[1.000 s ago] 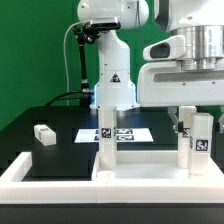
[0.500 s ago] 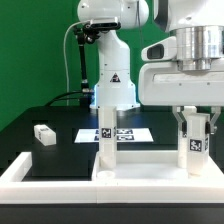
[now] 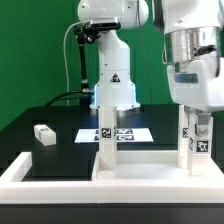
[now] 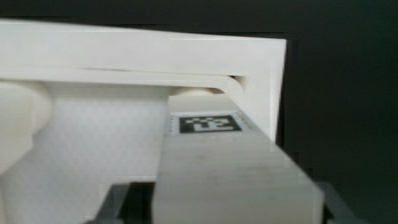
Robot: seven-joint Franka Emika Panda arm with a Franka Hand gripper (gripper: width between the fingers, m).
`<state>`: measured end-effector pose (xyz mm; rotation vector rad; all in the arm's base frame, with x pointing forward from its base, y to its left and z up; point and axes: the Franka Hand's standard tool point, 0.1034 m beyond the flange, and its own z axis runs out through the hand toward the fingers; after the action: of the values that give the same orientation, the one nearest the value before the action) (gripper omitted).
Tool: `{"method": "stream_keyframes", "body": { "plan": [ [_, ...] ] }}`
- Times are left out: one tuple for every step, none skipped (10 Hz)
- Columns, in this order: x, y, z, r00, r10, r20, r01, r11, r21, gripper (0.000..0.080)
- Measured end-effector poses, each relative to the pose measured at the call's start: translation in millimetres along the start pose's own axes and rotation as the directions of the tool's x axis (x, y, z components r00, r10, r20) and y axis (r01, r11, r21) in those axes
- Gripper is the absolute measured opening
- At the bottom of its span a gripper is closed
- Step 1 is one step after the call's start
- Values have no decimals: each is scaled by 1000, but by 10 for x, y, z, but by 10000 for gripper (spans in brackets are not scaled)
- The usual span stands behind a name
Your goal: Assemble desk
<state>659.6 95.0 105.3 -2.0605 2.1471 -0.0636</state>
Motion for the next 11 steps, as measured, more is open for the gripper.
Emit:
{"method": "stream_keyframes", "body": {
  "plan": [
    [-3,6,10,1000,-4,0,4,1000,-2,369],
    [-3,7,12,1000,-10,0,10,1000,-2,543],
    [-3,7,12,998,-55,-1,55,998,-2,543],
    [0,2,4,960,-278,-22,277,961,-11,630],
    [-23,-46,-7,829,-557,-37,558,830,-1,644],
    [-46,-30,8,744,-667,-32,668,745,1,644],
    [-34,-30,10,703,-710,-35,711,704,-4,649],
    [-30,-31,10,659,-751,-35,752,660,-6,649],
    [-27,-30,12,610,-792,-35,792,611,-9,649],
    [-25,-32,10,530,-847,-35,847,531,-14,649],
    [-34,-60,-11,294,-955,-46,954,296,-46,649]
  ]
}}
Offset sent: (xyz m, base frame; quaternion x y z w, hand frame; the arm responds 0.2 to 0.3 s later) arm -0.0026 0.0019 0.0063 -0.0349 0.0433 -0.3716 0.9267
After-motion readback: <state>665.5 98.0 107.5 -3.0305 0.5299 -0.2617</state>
